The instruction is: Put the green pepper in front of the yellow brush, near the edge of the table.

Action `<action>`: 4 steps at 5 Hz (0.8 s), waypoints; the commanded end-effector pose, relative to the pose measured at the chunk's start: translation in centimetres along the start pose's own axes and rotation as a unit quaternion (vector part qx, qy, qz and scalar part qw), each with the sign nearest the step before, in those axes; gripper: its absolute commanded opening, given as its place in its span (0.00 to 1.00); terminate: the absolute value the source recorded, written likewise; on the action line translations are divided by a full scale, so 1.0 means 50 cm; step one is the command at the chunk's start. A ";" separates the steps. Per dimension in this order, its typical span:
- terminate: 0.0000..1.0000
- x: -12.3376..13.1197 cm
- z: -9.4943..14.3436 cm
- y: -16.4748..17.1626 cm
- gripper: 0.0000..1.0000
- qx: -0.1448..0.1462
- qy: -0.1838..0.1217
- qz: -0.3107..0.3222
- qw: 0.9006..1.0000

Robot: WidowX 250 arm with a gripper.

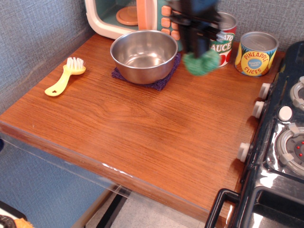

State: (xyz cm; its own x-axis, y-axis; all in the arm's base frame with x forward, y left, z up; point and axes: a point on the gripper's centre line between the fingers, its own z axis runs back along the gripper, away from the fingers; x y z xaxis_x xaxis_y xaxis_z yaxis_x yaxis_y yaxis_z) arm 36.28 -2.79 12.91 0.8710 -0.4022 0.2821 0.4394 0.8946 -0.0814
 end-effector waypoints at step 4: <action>0.00 -0.339 0.028 0.187 0.00 0.103 0.082 0.105 0.986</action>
State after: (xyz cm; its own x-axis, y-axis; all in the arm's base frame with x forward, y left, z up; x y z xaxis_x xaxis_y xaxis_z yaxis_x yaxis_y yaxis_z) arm 25.78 12.68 6.69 0.9710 -0.2233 0.0851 0.2191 0.9741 0.0557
